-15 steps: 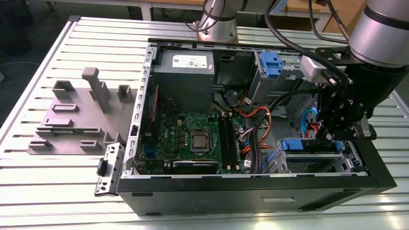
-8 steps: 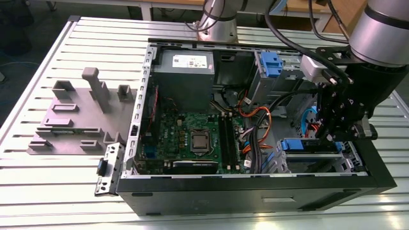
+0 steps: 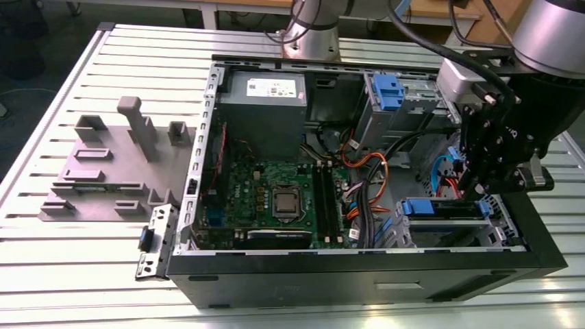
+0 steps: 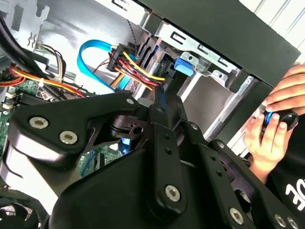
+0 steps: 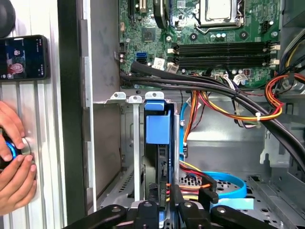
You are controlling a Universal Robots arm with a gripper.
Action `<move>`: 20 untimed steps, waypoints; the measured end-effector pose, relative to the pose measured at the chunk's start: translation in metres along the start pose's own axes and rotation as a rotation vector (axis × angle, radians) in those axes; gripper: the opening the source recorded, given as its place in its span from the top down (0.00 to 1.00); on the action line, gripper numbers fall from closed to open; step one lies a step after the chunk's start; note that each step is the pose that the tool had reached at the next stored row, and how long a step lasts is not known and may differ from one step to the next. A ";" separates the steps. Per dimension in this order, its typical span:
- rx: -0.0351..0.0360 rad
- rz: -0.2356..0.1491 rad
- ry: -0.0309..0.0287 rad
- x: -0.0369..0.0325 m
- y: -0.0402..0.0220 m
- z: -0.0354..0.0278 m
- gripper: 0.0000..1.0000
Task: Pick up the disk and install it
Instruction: 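Insert the first disk wire, then insert the second disk wire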
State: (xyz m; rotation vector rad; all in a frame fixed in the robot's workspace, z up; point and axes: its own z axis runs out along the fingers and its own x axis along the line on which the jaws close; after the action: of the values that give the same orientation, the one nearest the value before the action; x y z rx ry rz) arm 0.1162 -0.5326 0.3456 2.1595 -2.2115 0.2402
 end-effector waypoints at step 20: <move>-0.0006 0.001 -0.0080 0.0002 -0.0001 -0.0016 0.89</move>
State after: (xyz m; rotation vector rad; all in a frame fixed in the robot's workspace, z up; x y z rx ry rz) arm 0.1162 -0.5326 0.3473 2.1634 -2.2161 0.2314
